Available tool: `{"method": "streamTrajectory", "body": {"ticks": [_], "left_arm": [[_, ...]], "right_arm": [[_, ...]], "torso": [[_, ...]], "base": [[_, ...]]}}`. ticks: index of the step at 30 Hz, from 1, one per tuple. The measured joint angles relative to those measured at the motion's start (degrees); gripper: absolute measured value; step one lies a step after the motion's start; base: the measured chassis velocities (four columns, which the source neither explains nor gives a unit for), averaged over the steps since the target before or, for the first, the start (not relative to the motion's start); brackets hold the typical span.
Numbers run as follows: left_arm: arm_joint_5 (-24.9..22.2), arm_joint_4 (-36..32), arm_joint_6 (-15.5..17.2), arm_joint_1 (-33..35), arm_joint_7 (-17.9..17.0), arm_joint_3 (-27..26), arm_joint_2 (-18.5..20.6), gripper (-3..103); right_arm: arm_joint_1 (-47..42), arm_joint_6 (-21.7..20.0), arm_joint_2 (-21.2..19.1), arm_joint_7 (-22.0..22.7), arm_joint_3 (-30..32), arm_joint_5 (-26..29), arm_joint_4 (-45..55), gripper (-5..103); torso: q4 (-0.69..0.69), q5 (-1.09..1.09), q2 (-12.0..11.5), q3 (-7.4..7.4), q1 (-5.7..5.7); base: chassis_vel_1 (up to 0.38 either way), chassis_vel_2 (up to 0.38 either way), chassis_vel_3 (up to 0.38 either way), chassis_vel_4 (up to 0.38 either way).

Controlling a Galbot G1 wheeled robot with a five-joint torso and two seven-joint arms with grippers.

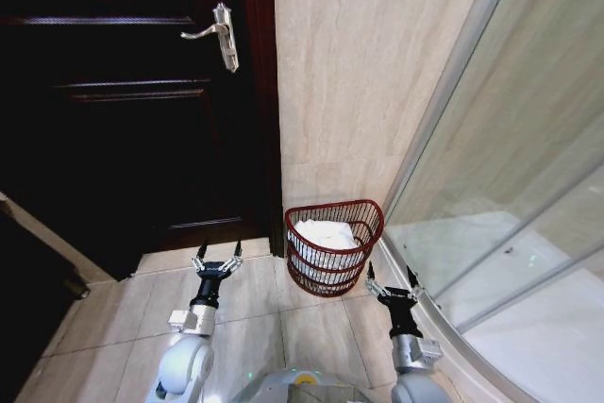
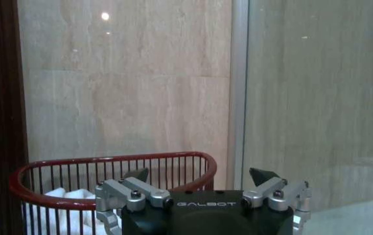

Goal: Discard the used towel into the hamper.

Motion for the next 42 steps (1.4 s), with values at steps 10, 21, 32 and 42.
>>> {"method": "streamTrajectory", "body": {"ticks": [10,21,32,42], "left_arm": [[1.4,-1.8,0.0,1.0,0.3,-0.4,-0.4,100],[1.0,-2.1,-0.1,1.8,0.4,-0.7,0.4,100],[0.7,-1.7,0.9,1.2,-1.4,-0.7,1.0,100],[1.1,-1.8,1.0,1.8,-1.8,0.3,0.9,100]], "right_arm": [[-1.4,0.2,-0.6,1.0,-1.3,-0.3,2.1,100],[-2.7,1.9,-0.9,0.0,-0.6,0.0,2.3,100],[-3.9,5.8,-1.1,-12.5,8.4,8.5,2.3,100],[-6.5,6.8,1.3,-12.4,7.2,6.4,4.0,100]], "torso": [[0.01,0.00,0.1,0.09,0.04],[0.00,0.01,0.2,0.14,0.06],[0.00,0.00,0.2,0.18,0.08],[0.00,0.00,0.3,0.20,0.09]], "base": [[0.070,-0.059,-0.056,0.065],[0.047,-0.059,-0.047,0.043],[0.027,-0.017,-0.026,0.025],[0.000,0.000,0.000,0.000]]}}
